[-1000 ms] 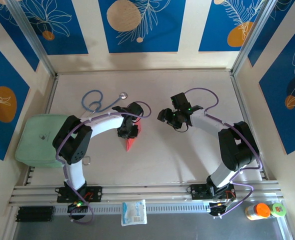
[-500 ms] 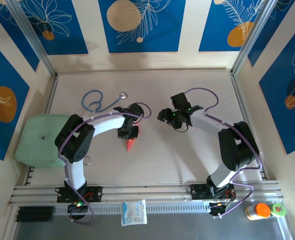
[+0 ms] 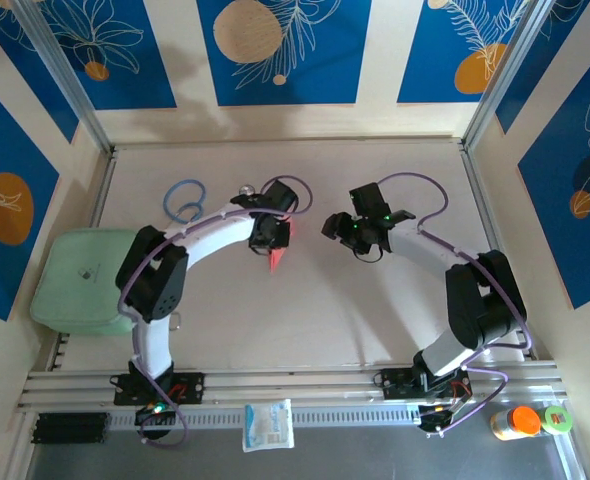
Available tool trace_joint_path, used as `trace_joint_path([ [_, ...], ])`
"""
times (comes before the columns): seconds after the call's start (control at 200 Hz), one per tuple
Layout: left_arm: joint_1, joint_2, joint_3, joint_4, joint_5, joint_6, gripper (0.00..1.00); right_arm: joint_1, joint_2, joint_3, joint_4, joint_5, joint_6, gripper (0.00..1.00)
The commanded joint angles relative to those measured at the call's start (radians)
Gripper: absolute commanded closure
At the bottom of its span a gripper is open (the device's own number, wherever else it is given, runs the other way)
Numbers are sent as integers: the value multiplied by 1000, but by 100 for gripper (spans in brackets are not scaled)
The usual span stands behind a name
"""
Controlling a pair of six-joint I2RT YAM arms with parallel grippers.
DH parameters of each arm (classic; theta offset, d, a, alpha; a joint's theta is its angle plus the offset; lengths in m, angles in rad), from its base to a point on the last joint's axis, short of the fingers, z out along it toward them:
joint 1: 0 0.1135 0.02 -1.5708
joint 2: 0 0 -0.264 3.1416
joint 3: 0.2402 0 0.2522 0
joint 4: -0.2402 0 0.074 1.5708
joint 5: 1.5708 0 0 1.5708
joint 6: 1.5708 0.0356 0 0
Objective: Fold a paper plane with a square sheet of paper (pick it up from the middle)
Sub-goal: Move the paper plane to the top-center of the table.
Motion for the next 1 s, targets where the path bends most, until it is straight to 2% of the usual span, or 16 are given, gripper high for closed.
trace_joint_path([
  [0.0,-3,96,95,-10,-38,-13,91,-7,-23,-21,-17,4,-16,38],
  [0.305,5,277,303,-57,-79,-29,91,-13,-7,-29,-22,0,-16,38],
  [0.45,7,302,329,-59,-90,-40,88,-15,9,-25,-17,-17,-14,38],
  [0.72,14,337,351,-58,-101,-47,76,-16,24,-16,-28,-14,-8,39],
  [0.995,14,361,365,-77,-114,-48,71,-16,30,-9,-31,-20,-7,39],
])
